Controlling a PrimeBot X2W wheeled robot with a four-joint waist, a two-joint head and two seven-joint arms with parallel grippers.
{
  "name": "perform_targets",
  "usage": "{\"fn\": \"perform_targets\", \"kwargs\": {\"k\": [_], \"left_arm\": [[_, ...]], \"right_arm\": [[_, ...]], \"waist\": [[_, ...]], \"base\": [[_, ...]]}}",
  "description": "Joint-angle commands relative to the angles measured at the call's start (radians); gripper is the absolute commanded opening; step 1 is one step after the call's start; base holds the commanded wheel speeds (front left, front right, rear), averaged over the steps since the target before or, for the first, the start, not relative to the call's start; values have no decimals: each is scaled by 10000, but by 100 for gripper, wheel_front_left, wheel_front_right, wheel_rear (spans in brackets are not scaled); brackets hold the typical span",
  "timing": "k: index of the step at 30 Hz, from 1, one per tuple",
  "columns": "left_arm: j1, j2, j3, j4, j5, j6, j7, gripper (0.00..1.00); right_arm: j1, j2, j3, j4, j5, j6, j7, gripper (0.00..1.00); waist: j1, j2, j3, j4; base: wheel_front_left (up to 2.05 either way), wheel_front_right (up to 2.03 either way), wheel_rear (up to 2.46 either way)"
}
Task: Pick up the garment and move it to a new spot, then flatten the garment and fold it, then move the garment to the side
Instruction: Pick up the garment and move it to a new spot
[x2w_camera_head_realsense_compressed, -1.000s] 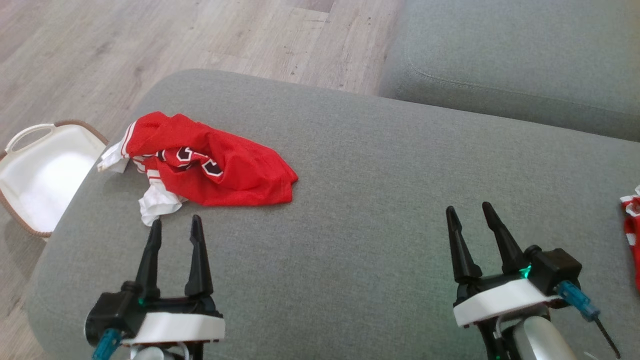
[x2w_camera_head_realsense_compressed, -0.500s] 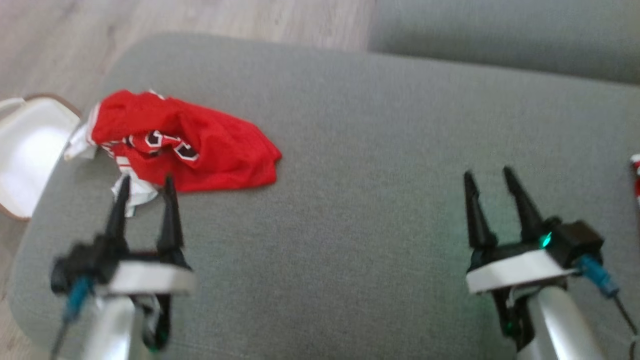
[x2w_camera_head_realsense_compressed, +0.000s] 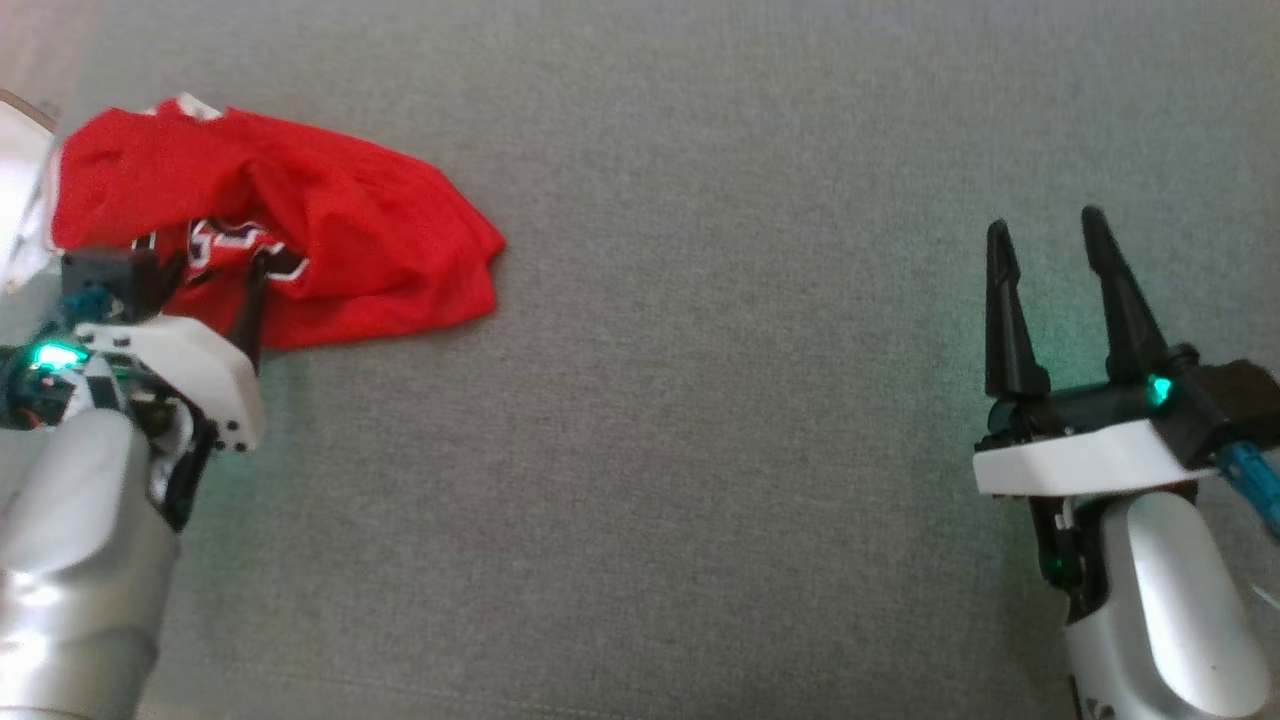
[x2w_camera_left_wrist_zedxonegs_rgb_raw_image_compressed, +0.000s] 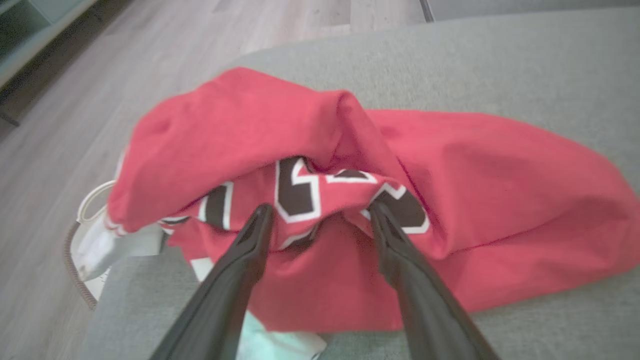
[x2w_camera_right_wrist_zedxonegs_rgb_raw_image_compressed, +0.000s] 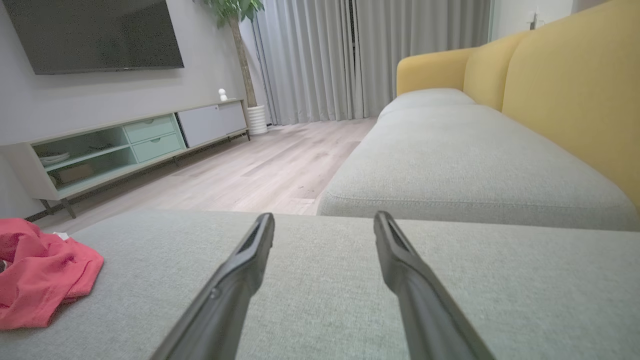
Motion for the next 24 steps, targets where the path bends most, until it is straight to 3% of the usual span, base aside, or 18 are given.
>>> {"fn": "perform_targets", "kwargs": {"k": [1, 5, 11, 12, 13, 24], "left_arm": [[-468, 665, 216, -98, -226, 22, 122, 100], [-1016, 1133, -558, 593, -1126, 20, 1086, 100], [-1593, 1551, -1361, 1171, -1921, 19, 1607, 100], [-1626, 1583, -1484, 1226, -2065, 19, 1647, 35], [-1649, 1625, -1622, 1231, -2175, 19, 1601, 0], [-1851, 1532, -2481, 655, -2638, 18, -1056, 0]], "right_arm": [[-250, 3, 232, -432, -83, 67, 90, 100], [-339, 3, 232, -801, -196, 67, 266, 100], [-388, 3, 244, -1151, -298, 67, 422, 100], [-379, 3, 245, -1146, -295, 67, 425, 100], [-364, 3, 241, -1126, -284, 67, 423, 100], [-194, 3, 525, -421, 213, 67, 100, 100]], "waist": [[-3, 0, 300, -173], [-3, 0, 716, -269], [-3, 0, 1027, -354], [-3, 0, 993, -374], [-3, 0, 942, -389], [-3, 0, -449, -864]], "base": [[0, 0, 0], [0, 0, 0], [0, 0, 0], [0, 0, 0], [0, 0, 0], [0, 0, 0]]}}
